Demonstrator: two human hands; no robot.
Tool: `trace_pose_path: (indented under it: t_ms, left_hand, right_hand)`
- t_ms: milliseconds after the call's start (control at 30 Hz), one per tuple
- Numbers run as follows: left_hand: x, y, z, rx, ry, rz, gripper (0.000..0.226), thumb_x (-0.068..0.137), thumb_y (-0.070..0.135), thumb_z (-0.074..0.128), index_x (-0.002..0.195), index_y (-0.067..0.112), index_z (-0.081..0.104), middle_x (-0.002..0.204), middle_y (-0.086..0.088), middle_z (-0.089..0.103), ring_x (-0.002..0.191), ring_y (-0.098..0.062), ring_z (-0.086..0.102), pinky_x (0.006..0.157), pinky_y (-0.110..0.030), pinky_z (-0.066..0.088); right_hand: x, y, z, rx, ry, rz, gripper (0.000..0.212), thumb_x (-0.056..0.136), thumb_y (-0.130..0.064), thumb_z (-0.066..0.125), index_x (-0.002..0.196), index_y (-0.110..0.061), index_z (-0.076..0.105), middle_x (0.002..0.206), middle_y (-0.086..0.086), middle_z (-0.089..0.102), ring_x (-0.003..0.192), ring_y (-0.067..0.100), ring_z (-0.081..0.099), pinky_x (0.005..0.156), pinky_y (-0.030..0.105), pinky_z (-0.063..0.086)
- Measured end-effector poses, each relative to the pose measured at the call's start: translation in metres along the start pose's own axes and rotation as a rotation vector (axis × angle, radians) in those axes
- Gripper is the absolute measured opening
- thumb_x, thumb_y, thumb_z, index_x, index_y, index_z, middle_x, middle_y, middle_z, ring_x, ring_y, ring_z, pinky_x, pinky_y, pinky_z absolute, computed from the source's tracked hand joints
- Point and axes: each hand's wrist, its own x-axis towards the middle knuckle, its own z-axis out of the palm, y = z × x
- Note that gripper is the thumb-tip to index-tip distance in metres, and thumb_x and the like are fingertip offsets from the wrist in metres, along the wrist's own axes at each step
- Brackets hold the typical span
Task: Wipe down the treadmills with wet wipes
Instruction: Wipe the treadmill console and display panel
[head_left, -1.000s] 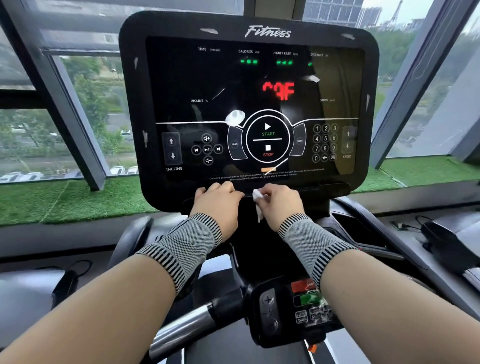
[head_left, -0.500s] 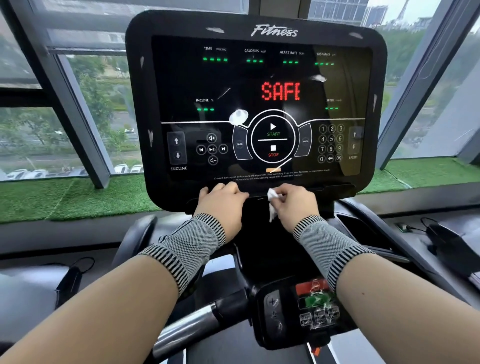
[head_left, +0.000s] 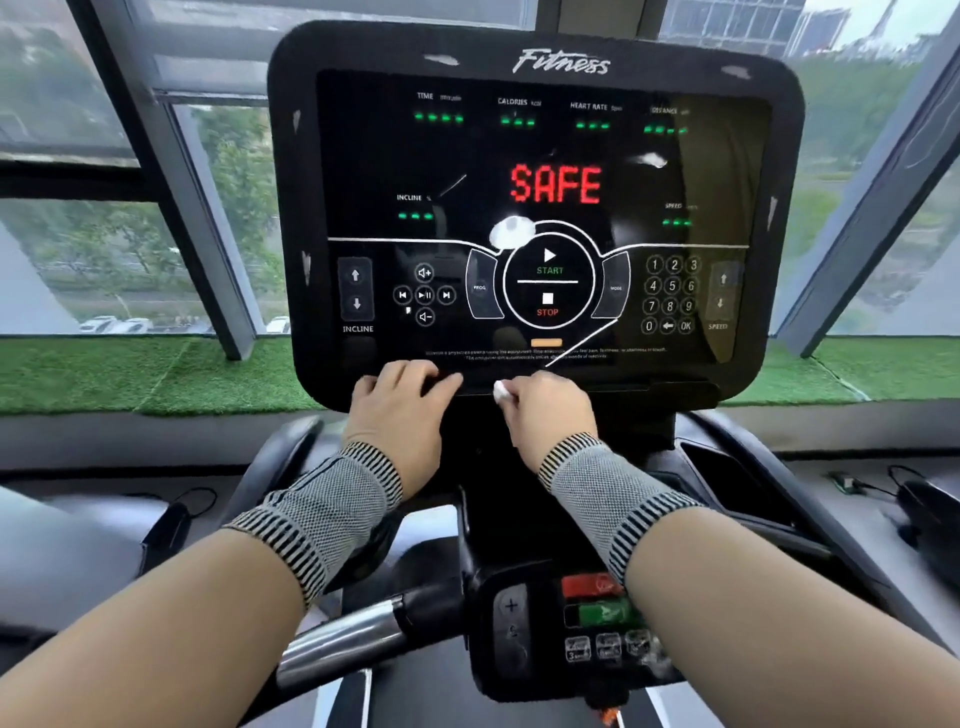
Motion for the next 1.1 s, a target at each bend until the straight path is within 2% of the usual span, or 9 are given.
trace_pose_path:
  t_ms: [133,300,467,567,700,800,900,967,1100]
  left_hand:
    - [-0.008,0.003,0.0,-0.004,-0.015,-0.066,0.066,0.09,0.027,0.045,0.151,0.027,0.019,0.145,0.007,0.033,0.135,-0.016,0.027,0.111,-0.042,0.021]
    - [-0.014,0.01,0.004,-0.016,0.007,-0.119,0.064,0.089,0.025,0.045,0.149,0.022,0.023,0.151,0.009,0.028,0.139,-0.012,0.022,0.116,-0.048,0.014]
    - [-0.021,0.007,0.004,0.025,-0.051,-0.08,0.07,0.091,0.024,0.045,0.152,0.023,0.011,0.158,0.011,0.012,0.144,-0.01,0.01,0.116,-0.053,0.01]
    - [-0.022,0.003,0.004,0.025,-0.049,-0.064,0.071,0.091,0.025,0.045,0.152,0.025,0.009,0.158,0.012,0.01,0.144,-0.01,0.008,0.117,-0.052,0.01]
    - [-0.018,-0.001,0.002,0.008,-0.054,-0.034,0.069,0.091,0.025,0.042,0.152,0.025,0.011,0.158,0.012,0.013,0.143,-0.011,0.011,0.117,-0.051,0.012]
    - [-0.018,-0.007,0.001,-0.003,-0.055,0.008,0.069,0.09,0.024,0.042,0.152,0.025,0.012,0.157,0.012,0.015,0.142,-0.011,0.013,0.117,-0.052,0.012]
    - [-0.016,-0.013,0.002,-0.018,-0.058,0.028,0.07,0.089,0.024,0.043,0.152,0.026,0.012,0.157,0.012,0.015,0.142,-0.011,0.013,0.117,-0.053,0.011]
    - [-0.014,-0.014,0.001,-0.044,-0.063,0.047,0.07,0.089,0.023,0.045,0.152,0.026,0.014,0.156,0.013,0.017,0.141,-0.011,0.014,0.117,-0.053,0.011]
    - [-0.019,-0.028,0.0,-0.212,-0.012,0.021,0.071,0.086,0.013,0.047,0.151,0.028,0.022,0.155,0.013,0.021,0.141,-0.012,0.018,0.118,-0.046,0.016]
  right_hand:
    - [-0.002,0.034,-0.002,0.095,-0.027,0.029,0.019,0.095,-0.03,0.05,0.093,-0.018,0.064,0.094,-0.01,0.041,0.069,0.014,0.05,0.061,0.02,0.037]
    - [-0.003,0.021,0.002,0.006,0.011,-0.119,0.013,0.091,-0.013,0.053,0.097,-0.016,0.064,0.104,-0.001,0.047,0.072,0.024,0.058,0.066,0.027,0.046]
    - [-0.004,0.024,-0.003,-0.068,-0.039,-0.191,0.021,0.09,-0.005,0.049,0.106,-0.014,0.06,0.101,0.003,0.051,0.077,0.028,0.059,0.062,0.029,0.038]
    - [-0.004,0.023,-0.003,-0.057,-0.011,-0.153,0.021,0.09,-0.006,0.049,0.104,-0.015,0.062,0.095,0.003,0.05,0.077,0.027,0.059,0.063,0.029,0.039]
    - [-0.003,-0.016,0.009,0.014,-0.046,-0.185,0.013,0.091,-0.011,0.049,0.098,-0.016,0.06,0.108,0.001,0.047,0.073,0.022,0.055,0.063,0.028,0.043]
    - [-0.006,-0.006,0.007,0.059,-0.036,-0.141,0.008,0.091,-0.018,0.052,0.096,-0.021,0.058,0.109,-0.005,0.041,0.074,0.019,0.054,0.068,0.027,0.047]
    - [-0.008,0.002,0.005,0.058,0.019,-0.047,0.013,0.091,-0.016,0.052,0.099,-0.02,0.062,0.105,-0.003,0.041,0.076,0.022,0.056,0.071,0.029,0.05]
    - [-0.006,-0.015,0.008,0.077,0.008,-0.02,0.018,0.094,-0.019,0.049,0.104,-0.019,0.064,0.11,0.0,0.046,0.084,0.024,0.058,0.077,0.031,0.049]
    - [-0.005,-0.029,0.017,0.19,0.029,0.038,0.015,0.094,-0.028,0.051,0.095,-0.019,0.064,0.095,-0.007,0.045,0.078,0.017,0.053,0.069,0.02,0.043]
